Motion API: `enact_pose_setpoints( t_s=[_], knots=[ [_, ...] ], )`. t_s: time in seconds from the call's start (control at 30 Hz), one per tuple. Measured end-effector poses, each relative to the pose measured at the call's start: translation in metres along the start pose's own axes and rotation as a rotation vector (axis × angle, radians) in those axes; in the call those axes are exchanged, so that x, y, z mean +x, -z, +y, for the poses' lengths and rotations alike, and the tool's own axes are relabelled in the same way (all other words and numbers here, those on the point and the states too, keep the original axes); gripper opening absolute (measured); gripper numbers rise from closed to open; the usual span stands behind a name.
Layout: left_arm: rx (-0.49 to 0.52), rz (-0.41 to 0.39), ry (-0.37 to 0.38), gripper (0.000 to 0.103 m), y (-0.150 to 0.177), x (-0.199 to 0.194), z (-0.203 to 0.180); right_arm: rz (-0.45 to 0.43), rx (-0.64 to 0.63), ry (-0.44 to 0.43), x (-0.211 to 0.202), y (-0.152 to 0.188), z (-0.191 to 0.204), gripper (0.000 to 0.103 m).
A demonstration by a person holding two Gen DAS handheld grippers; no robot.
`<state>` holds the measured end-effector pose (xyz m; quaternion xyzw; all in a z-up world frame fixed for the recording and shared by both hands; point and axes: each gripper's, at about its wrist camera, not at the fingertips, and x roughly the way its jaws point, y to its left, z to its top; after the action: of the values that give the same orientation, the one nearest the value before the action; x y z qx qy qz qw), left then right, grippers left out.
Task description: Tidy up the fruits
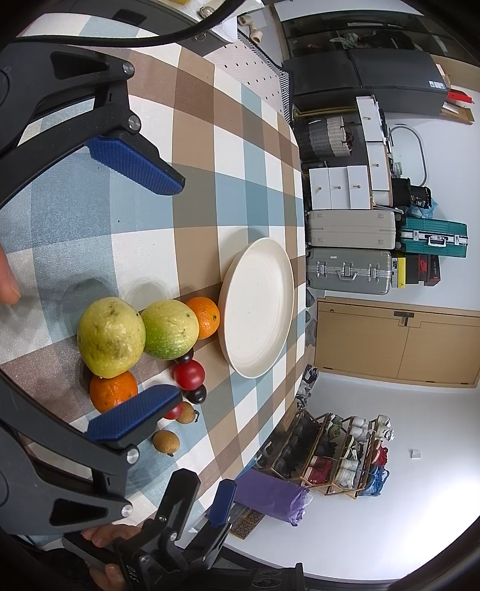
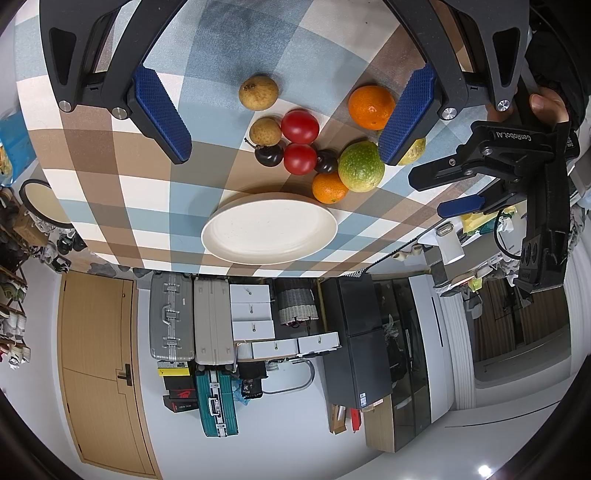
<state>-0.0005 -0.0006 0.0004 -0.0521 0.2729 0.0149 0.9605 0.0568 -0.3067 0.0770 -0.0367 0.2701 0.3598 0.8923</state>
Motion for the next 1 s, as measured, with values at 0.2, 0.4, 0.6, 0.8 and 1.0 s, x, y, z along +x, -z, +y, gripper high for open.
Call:
enact_pose_setpoints(
  t_s=[0.2,0.4,0.6,0.8,1.0],
  knots=[
    [0.000,0.001,0.000,0.102,-0.0001,0.0001,0.0001,-0.001,-0.003,0.000,-0.0004,0.0002,0.0010,0.103],
    [0.001,0.001,-0.001,0.102,-0.0001,0.0002,0.0000,-0.001,-0.002,0.000,-0.0003,0.0004,0.0015,0.103],
    [0.001,0.001,-0.001,0.102,-0.0001,0.0001,0.0000,0.001,-0.003,0.001,-0.0002,0.0006,0.0017,0.103],
    [-0.009,0.009,-0.003,0.102,-0.0006,-0.0015,0.0011,0.002,-0.004,0.005,0.0027,0.0010,0.0015,0.103],
    [-0.012,0.012,-0.002,0.102,0.0028,0.0052,0.0032,0.004,-0.004,0.004,0.0026,0.0035,0.0033,0.103]
  ],
)
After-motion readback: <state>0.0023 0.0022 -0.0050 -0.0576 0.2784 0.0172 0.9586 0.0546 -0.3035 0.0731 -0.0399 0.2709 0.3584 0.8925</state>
